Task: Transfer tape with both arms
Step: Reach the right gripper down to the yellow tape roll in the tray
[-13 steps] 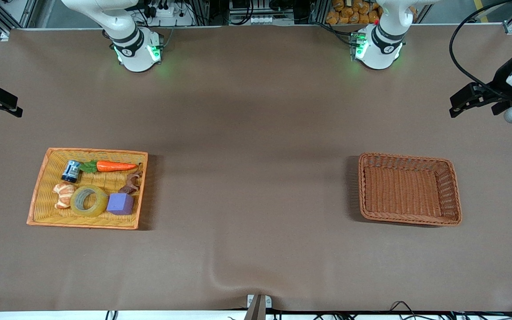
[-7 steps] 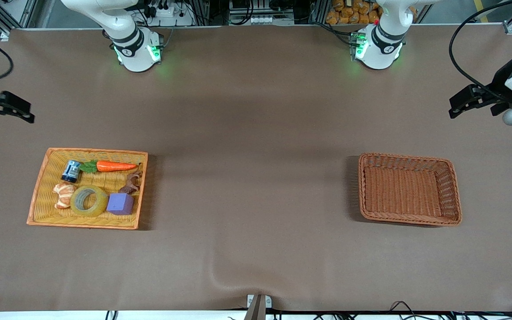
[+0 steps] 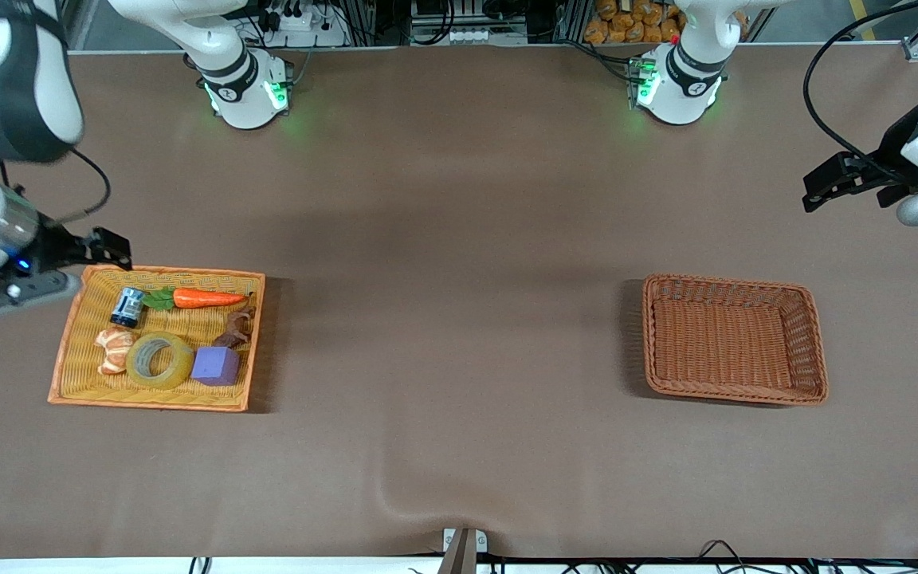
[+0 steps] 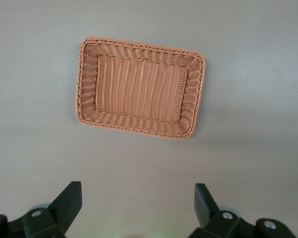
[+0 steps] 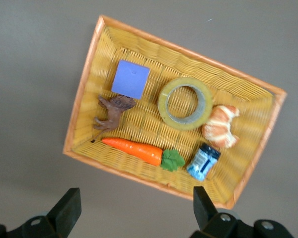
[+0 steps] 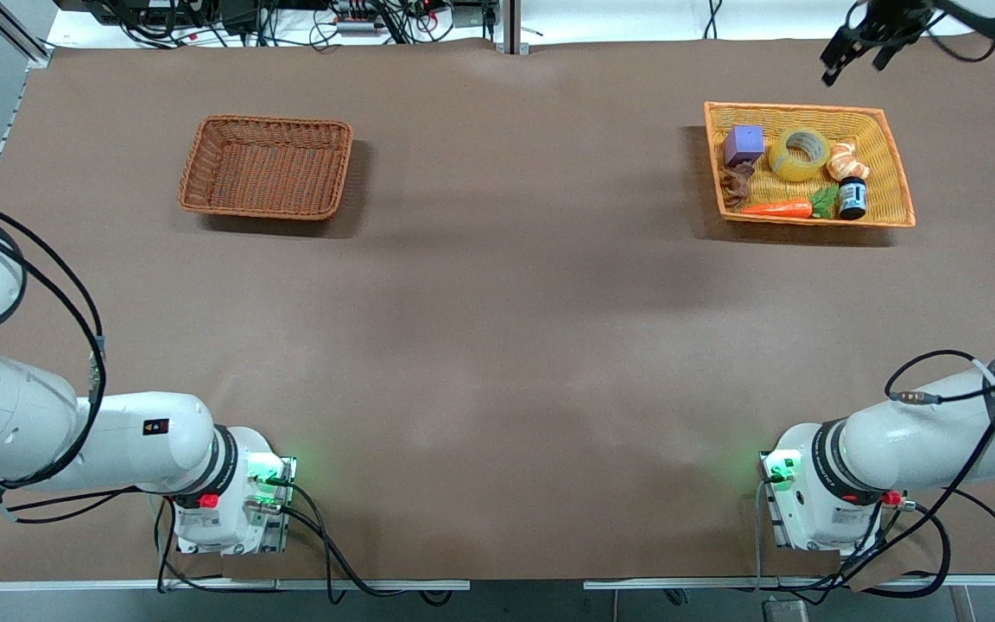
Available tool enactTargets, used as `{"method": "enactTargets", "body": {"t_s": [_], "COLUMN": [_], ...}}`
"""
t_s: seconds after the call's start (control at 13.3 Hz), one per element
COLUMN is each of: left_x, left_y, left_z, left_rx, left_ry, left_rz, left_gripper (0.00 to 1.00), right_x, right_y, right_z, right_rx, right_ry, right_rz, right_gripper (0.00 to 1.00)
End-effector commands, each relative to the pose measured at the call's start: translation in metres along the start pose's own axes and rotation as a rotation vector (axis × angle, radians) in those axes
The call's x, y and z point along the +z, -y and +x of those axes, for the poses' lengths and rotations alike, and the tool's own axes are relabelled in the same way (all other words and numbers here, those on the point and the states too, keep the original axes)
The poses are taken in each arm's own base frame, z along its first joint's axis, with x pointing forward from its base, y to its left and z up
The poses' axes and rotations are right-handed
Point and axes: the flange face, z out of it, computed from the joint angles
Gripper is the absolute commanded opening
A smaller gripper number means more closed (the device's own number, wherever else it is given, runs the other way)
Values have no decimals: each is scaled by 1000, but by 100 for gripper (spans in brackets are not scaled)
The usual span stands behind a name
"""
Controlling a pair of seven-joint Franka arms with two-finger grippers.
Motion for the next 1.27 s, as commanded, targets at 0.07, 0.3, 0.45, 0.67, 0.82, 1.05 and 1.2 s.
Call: {"method": "enactTargets", "body": {"t_s": [0.07, 0.3, 0.45, 0.67, 0.82, 1.05, 1.2], "left_x": [-1, -1, -1, 0, 2, 0, 0], "left_y": [-2, -1, 1, 1, 2, 1, 1], "left_z": [-2, -1, -1, 0, 1, 0, 0], "left_rx": [24, 24, 18, 18, 15, 18, 18], "left_ry": [11, 11, 9, 7, 10, 7, 6], "left_rz": [-19, -21, -25, -25, -25, -25, -25], "left_gripper": [100, 100, 100, 100, 100, 100, 100], "right_x": [107, 169, 191, 219, 243, 261, 262], "right_y": [-37, -43, -44, -45, -47, -55, -53], "right_z": [29, 46, 53, 58, 60, 56, 56], "right_rx": [-197, -288, -341, -354, -352, -340, -337], "right_ry": [13, -27, -39, -42, -36, -28, -22], "right_rz": [78, 97, 79, 57, 48, 47, 52], "right_gripper": [100, 100, 100, 100, 96, 69, 36]}}
